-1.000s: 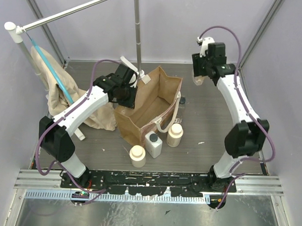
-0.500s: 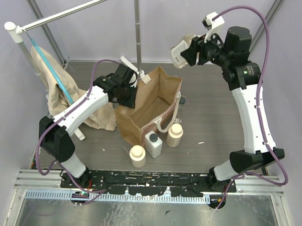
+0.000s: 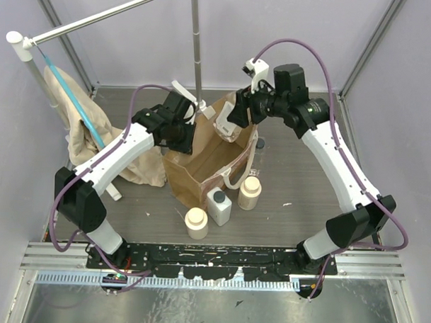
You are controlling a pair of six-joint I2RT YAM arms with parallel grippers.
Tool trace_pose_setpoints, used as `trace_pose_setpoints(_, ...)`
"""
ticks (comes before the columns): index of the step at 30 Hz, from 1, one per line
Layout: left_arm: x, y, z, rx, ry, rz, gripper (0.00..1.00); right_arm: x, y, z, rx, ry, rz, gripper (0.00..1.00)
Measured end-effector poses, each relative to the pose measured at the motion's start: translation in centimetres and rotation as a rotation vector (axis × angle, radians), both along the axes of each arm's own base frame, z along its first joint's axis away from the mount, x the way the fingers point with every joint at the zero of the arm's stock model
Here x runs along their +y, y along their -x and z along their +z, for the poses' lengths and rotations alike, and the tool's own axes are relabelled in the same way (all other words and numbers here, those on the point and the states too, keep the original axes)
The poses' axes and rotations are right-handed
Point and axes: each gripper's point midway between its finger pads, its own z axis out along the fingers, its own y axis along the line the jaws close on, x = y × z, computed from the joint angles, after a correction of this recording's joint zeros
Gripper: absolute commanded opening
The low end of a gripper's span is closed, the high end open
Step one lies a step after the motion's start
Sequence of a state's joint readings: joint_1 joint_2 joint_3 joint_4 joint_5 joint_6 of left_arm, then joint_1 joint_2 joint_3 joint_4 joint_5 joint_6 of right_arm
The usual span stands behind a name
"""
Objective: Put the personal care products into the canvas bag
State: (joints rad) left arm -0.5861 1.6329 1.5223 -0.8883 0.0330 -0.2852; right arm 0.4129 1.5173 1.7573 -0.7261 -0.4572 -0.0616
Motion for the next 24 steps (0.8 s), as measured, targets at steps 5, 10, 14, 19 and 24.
trace_pose_setpoints(5,0.2,0.3,0.9,-0.017,0.01,0.0,0.03,0.6,-0.3,-3.1,0.04,0.03,-0.005,0.01)
trace_pose_setpoints(10,0.5,0.7,1.1,-0.015,0.009,-0.002,0.03,0.7,-1.4,-7.0,0.024,0.078,-0.013,0.01)
trace_pose_setpoints(14,0.5,0.8,1.1,-0.013,0.01,-0.005,0.03,0.8,-2.5,-10.2,0.019,0.126,-0.004,0.01)
trace_pose_setpoints(19,0.5,0.8,1.1,-0.013,0.009,-0.005,0.03,1.4,-4.1,-12.0,-0.033,0.173,0.002,0.01)
trace_pose_setpoints(24,0.5,0.8,1.1,-0.015,0.007,-0.008,0.03,1.5,-5.0,-12.9,-0.087,0.218,-0.004,0.01)
